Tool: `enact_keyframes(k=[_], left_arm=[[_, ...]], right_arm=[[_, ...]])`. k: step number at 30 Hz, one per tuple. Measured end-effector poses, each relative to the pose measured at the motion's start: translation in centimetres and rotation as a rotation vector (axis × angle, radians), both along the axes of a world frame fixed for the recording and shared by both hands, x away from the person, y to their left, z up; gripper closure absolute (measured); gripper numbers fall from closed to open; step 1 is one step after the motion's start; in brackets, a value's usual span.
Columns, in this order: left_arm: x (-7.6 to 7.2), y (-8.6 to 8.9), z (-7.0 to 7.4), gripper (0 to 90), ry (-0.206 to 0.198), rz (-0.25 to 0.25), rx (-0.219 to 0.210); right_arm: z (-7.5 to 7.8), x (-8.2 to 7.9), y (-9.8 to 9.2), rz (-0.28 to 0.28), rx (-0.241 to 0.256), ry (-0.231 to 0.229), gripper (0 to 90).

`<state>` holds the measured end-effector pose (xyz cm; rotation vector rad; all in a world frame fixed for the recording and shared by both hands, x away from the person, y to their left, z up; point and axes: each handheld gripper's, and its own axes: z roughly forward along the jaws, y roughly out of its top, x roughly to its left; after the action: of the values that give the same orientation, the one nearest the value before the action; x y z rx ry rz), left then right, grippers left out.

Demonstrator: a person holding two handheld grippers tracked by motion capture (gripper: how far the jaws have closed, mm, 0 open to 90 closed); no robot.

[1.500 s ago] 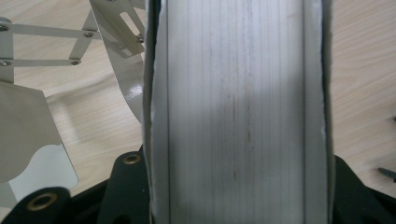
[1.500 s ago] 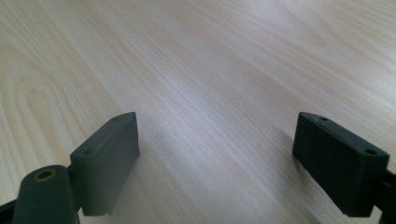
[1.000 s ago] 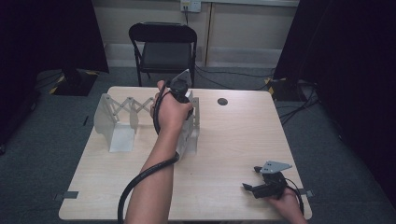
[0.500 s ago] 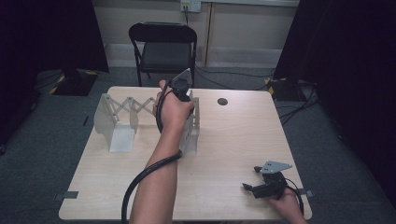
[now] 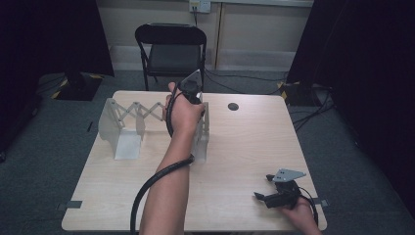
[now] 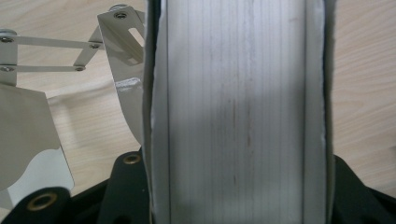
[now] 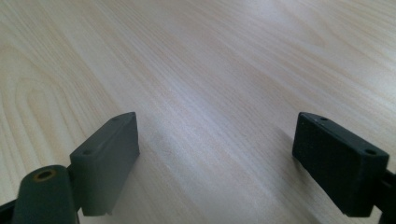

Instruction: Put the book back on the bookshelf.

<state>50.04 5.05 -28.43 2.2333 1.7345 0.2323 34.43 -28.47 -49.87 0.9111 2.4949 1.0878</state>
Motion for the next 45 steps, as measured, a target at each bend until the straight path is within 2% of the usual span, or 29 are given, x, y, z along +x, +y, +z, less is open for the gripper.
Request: enact_keyframes(k=[13, 18, 23, 29, 45], left_arm=[[0.6, -0.3, -0.6, 53.2, 0.005, 0.067, -0.002], [0.9, -0.5, -0.8, 53.1, 0.01, 0.076, 0.003], [1.1, -0.5, -1.2, 53.2, 0.012, 0.09, -0.013], [1.3, -0.5, -1.2, 53.2, 0.015, 0.101, 0.006], [1.7, -0.8, -1.9, 53.1, 0.016, 0.141, 0.003]], right_arm=[[0.0, 0.0, 0.0, 0.0, 0.0, 0.0, 14.1], [0.0, 0.0, 0.0, 0.001, 0.0, -0.001, 14.1], [0.0, 0.0, 0.0, 0.001, 0.0, -0.001, 14.1], [0.0, 0.0, 0.0, 0.0, 0.0, -0.001, 14.1], [0.0, 0.0, 0.0, 0.001, 0.0, -0.001, 14.0]])
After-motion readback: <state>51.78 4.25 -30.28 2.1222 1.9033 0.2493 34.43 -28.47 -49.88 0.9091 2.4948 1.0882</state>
